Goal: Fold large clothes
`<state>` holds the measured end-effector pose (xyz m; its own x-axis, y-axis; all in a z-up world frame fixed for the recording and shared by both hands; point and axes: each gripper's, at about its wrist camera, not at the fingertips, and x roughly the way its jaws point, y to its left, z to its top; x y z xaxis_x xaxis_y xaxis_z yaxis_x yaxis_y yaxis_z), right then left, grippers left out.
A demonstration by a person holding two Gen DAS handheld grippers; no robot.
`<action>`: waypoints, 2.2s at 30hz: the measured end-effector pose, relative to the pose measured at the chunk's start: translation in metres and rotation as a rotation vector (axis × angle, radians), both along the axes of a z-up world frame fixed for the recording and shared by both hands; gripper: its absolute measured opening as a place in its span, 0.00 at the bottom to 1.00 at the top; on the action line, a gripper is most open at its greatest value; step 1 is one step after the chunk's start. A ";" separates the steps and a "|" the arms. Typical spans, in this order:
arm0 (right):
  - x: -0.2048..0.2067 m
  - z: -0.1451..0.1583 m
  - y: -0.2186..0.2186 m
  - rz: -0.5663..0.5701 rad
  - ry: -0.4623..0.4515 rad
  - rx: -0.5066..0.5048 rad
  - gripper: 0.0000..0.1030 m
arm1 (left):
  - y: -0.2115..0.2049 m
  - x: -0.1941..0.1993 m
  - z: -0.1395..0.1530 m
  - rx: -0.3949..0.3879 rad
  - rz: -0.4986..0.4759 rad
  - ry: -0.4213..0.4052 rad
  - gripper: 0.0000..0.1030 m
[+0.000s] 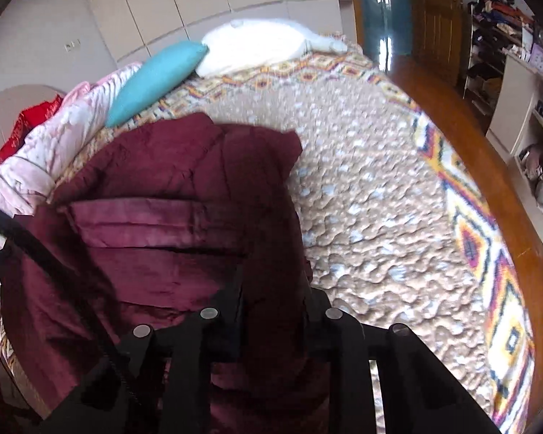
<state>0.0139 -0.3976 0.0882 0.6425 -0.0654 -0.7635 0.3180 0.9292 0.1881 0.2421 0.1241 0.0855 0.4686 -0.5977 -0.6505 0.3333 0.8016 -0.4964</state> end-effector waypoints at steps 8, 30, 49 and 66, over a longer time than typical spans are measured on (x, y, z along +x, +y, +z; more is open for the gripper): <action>-0.032 0.118 0.011 -0.020 -0.220 -0.081 0.21 | 0.004 -0.012 0.098 -0.012 0.053 -0.167 0.31; 0.195 0.036 -0.068 -0.221 -0.021 -0.107 0.21 | -0.111 0.207 0.019 0.348 0.218 -0.094 0.31; 0.173 -0.003 -0.112 -0.414 0.018 -0.071 0.70 | -0.056 0.203 -0.006 0.265 0.396 0.040 0.57; 0.059 0.072 0.026 -0.114 -0.043 -0.162 0.71 | -0.017 -0.052 0.052 0.395 0.244 -0.155 0.67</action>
<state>0.0732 -0.3719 0.1599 0.6553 -0.2597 -0.7093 0.4182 0.9067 0.0544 0.1903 0.1073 0.1377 0.6732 -0.1803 -0.7172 0.1584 0.9825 -0.0983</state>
